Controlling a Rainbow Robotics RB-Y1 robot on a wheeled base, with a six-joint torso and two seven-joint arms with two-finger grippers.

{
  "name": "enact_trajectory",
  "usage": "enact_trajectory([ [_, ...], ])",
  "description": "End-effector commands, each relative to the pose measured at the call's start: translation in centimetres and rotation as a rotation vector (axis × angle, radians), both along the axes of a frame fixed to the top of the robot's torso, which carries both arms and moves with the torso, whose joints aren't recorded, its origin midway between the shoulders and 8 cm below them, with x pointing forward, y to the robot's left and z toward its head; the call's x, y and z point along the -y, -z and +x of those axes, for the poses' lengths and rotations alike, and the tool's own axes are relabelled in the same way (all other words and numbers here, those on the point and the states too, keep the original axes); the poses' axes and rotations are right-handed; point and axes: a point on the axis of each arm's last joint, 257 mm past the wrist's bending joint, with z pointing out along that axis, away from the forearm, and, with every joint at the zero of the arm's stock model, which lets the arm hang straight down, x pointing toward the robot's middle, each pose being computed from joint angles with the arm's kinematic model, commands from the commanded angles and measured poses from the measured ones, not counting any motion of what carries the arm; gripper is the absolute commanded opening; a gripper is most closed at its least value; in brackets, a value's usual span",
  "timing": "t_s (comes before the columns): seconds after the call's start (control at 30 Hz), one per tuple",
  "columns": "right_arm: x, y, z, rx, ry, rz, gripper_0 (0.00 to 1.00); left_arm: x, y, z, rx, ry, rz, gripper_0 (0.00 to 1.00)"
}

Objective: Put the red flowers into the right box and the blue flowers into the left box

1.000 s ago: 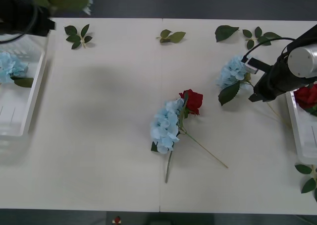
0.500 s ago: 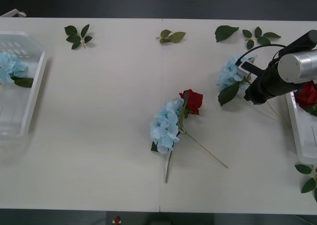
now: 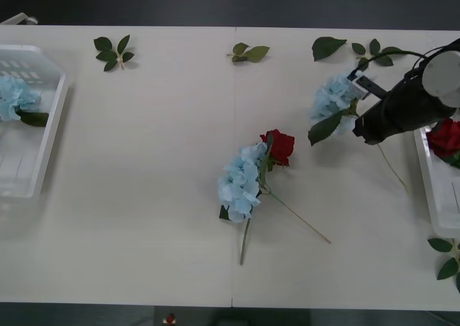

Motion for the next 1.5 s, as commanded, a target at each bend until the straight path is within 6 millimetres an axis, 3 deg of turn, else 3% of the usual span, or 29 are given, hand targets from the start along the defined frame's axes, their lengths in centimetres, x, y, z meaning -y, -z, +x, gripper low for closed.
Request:
enact_trajectory([
  [0.03, 0.6, -6.7, 0.2, 0.023, 0.023, 0.154, 0.00, 0.9, -1.3, 1.8, 0.073, 0.014, -0.006, 0.00],
  [0.23, -5.3, -15.4, -0.7, 0.060, -0.060, 0.495, 0.00, 1.5, -0.2, 1.9, 0.067, 0.014, -0.020, 0.00],
  [0.4, -10.7, -20.5, -1.3, 0.121, -0.146, 0.678, 0.00, 1.6, -0.1, 1.9, 0.066, 0.016, -0.027, 0.02],
  [0.47, -12.7, -21.9, -1.6, 0.151, -0.186, 0.705, 0.00, 1.7, 0.0, 1.9, 0.067, 0.019, -0.030, 0.13],
  [0.53, -15.4, -23.5, -2.2, 0.197, -0.238, 0.727, 0.00, 2.0, -0.1, 2.1, 0.071, 0.024, -0.038, 0.32],
  [0.67, -19.4, -25.1, -3.1, 0.234, -0.289, 0.779, 0.00, 3.3, 0.2, 2.0, 0.041, 0.044, -0.059, 0.45],
  [0.77, -22.8, -25.8, -4.1, 0.230, -0.334, 0.827, 0.00, 5.6, -0.4, 2.3, 0.023, 0.084, -0.085, 0.61],
  [0.87, -25.8, -26.2, -5.5, 0.211, -0.387, 0.868, 0.00, 10.2, -1.9, 2.5, -0.002, 0.179, -0.150, 0.71],
  [0.93, -27.1, -26.4, -6.1, 0.205, -0.410, 0.889, 0.00, 12.4, -2.9, 2.2, -0.016, 0.237, -0.165, 0.71],
  [1.07, -31.1, -27.6, -6.9, 0.211, -0.432, 0.987, 0.00, 19.6, -6.8, 0.9, -0.017, 0.412, -0.217, 0.77],
  [1.13, -32.1, -28.0, -6.8, 0.219, -0.422, 1.018, 0.00, 22.0, -7.8, 0.5, -0.019, 0.470, -0.222, 0.81],
  [1.17, -33.2, -28.2, -6.5, 0.235, -0.413, 1.033, 0.00, 24.5, -8.3, -0.1, -0.024, 0.531, -0.236, 0.94],
  [1.23, -34.5, -28.3, -6.4, 0.253, -0.409, 1.044, 0.00, 26.9, -8.5, -0.6, -0.024, 0.587, -0.253, 1.00],
  [1.33, -36.5, -28.5, -6.2, 0.287, -0.401, 1.060, 0.00, 31.6, -7.6, -1.5, -0.028, 0.690, -0.320, 1.00],
  [1.5, -39.3, -29.2, -6.8, 0.304, -0.414, 1.087, 0.00, 38.7, -3.4, -3.9, -0.024, 0.856, -0.503, 1.00],
])
